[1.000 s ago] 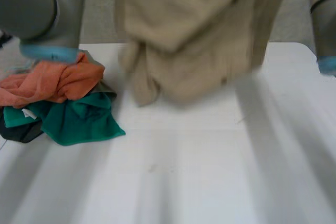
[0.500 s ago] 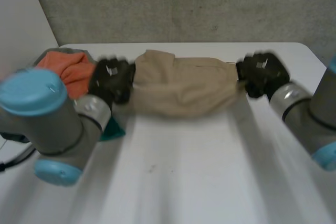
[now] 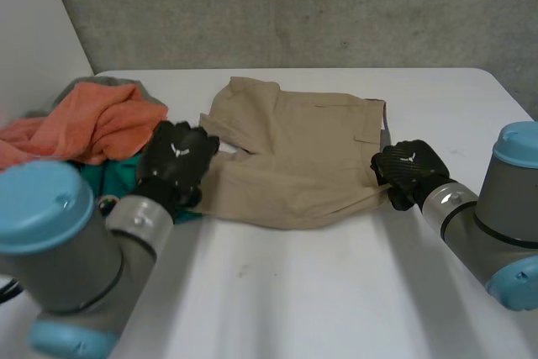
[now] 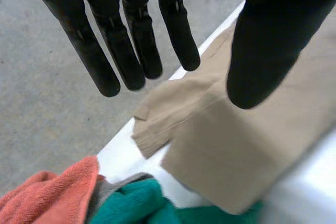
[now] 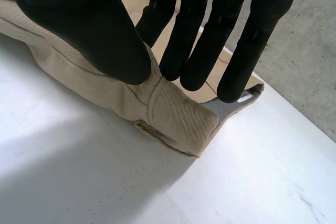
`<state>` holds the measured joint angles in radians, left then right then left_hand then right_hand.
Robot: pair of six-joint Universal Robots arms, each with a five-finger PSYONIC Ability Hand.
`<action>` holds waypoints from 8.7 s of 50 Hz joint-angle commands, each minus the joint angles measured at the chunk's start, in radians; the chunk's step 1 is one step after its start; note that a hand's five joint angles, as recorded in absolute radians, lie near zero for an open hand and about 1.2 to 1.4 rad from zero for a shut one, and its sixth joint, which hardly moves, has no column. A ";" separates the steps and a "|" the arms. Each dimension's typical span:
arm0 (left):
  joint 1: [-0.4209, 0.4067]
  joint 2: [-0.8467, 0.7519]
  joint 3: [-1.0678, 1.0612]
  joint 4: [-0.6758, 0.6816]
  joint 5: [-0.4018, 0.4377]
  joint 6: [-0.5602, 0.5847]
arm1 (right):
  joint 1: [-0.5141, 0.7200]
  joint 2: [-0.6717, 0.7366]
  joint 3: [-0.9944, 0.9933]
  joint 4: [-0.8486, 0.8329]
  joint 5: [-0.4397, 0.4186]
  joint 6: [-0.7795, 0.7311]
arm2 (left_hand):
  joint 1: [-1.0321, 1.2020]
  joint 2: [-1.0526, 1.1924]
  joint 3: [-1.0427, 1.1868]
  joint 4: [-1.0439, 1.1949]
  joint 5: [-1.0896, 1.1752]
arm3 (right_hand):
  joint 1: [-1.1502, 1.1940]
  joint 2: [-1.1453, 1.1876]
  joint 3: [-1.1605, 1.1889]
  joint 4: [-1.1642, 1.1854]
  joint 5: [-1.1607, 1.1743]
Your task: Fold the laundry.
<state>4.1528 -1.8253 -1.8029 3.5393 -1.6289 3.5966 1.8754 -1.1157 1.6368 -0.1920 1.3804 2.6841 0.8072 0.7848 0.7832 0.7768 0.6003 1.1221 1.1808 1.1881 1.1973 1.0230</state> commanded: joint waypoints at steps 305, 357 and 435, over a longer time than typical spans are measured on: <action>-0.129 -0.094 0.675 -0.456 0.521 -0.311 | -0.505 0.881 -1.440 0.201 0.043 0.335 | -0.594 -0.571 -0.570 -0.563 -0.561 | 0.274 0.215 0.208 0.199 0.199; 0.496 -0.584 0.878 -0.249 0.183 0.306 | -0.223 -0.105 0.116 -0.024 -0.196 -0.392 | -0.600 -0.577 -0.576 -0.569 -0.567 | -0.948 -1.006 -1.014 -1.023 -1.023; 0.230 -0.454 0.526 -0.232 0.379 0.172 | -0.134 0.178 -0.526 0.589 -0.328 -0.461 | -0.262 -0.240 -0.238 -0.232 -0.230 | -0.711 -0.770 -0.777 -0.786 -0.787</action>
<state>4.3415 -2.1488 -1.3972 3.3026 -1.2978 3.7589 1.7083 -1.0337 1.1829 0.4084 1.0418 2.3360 0.4515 0.4467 0.4495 0.4512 0.2802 0.3341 0.3257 0.3378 0.3408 0.1767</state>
